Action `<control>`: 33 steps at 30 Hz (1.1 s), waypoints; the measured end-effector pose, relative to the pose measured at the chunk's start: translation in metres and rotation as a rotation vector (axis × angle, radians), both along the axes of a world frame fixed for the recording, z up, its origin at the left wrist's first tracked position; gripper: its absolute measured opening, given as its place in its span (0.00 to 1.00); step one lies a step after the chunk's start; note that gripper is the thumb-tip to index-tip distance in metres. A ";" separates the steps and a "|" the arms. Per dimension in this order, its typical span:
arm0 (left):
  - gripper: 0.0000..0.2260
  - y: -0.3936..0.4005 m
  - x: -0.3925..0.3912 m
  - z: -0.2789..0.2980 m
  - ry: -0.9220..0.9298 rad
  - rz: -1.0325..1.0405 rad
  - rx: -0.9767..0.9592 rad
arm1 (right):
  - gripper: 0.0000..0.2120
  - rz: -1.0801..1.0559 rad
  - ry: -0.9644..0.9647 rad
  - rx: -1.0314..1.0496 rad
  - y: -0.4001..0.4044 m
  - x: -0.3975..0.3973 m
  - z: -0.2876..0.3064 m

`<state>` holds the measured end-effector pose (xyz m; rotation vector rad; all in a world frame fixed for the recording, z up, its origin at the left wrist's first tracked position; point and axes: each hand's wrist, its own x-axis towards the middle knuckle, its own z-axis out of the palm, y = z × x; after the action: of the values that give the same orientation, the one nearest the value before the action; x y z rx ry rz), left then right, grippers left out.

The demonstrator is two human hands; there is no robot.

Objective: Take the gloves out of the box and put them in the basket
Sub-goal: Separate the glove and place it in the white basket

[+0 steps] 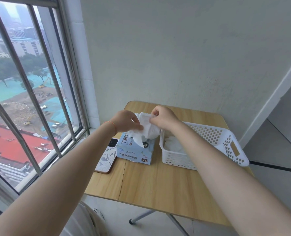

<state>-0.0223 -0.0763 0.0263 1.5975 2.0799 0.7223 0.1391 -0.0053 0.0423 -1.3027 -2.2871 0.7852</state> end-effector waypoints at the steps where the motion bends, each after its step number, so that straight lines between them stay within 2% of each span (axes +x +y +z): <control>1: 0.07 0.001 0.001 0.002 -0.019 -0.001 0.009 | 0.06 -0.003 0.048 -0.010 0.001 0.002 0.003; 4: 0.08 0.003 0.004 0.009 -0.096 0.020 0.096 | 0.06 0.018 0.127 -0.035 0.000 0.009 0.014; 6: 0.05 0.003 0.007 0.013 -0.203 0.050 0.213 | 0.10 0.028 0.165 -0.091 -0.002 0.011 0.018; 10: 0.03 -0.001 0.017 0.023 -0.399 0.063 0.393 | 0.07 0.058 0.244 -0.226 -0.002 0.020 0.022; 12: 0.04 -0.004 0.019 0.028 -0.518 0.060 0.428 | 0.12 0.066 0.354 -0.267 0.001 0.025 0.023; 14: 0.05 -0.007 0.022 0.033 -0.601 0.058 0.434 | 0.19 0.044 0.465 -0.276 0.004 0.030 0.025; 16: 0.06 -0.010 0.025 0.038 -0.741 0.081 0.402 | 0.18 0.010 0.567 -0.283 0.006 0.035 0.027; 17: 0.07 -0.010 0.025 0.040 -0.832 0.084 0.358 | 0.17 -0.013 0.613 -0.293 0.005 0.037 0.029; 19: 0.08 -0.009 0.024 0.040 -0.986 0.027 0.203 | 0.21 -0.069 0.664 -0.298 0.007 0.040 0.031; 20: 0.10 -0.009 0.022 0.037 -1.004 -0.028 0.111 | 0.22 -0.089 0.663 -0.310 0.007 0.042 0.031; 22: 0.14 -0.013 0.021 0.029 -0.947 -0.144 -0.031 | 0.20 -0.100 0.629 -0.366 0.007 0.049 0.029; 26: 0.10 -0.021 0.013 0.008 -0.879 -0.262 -0.224 | 0.06 -0.068 0.503 -0.514 0.011 0.073 0.013; 30: 0.12 -0.011 0.011 -0.009 -0.864 -0.171 -0.140 | 0.12 -0.123 0.494 -0.551 0.008 0.084 -0.007; 33: 0.13 -0.002 0.013 0.001 -0.718 -0.114 -0.070 | 0.11 -0.132 0.564 -0.593 0.003 0.084 -0.014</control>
<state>-0.0096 -0.0785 0.0272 1.1642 1.4612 0.9871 0.2228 -0.0022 0.0282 -1.2227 -1.5571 1.6210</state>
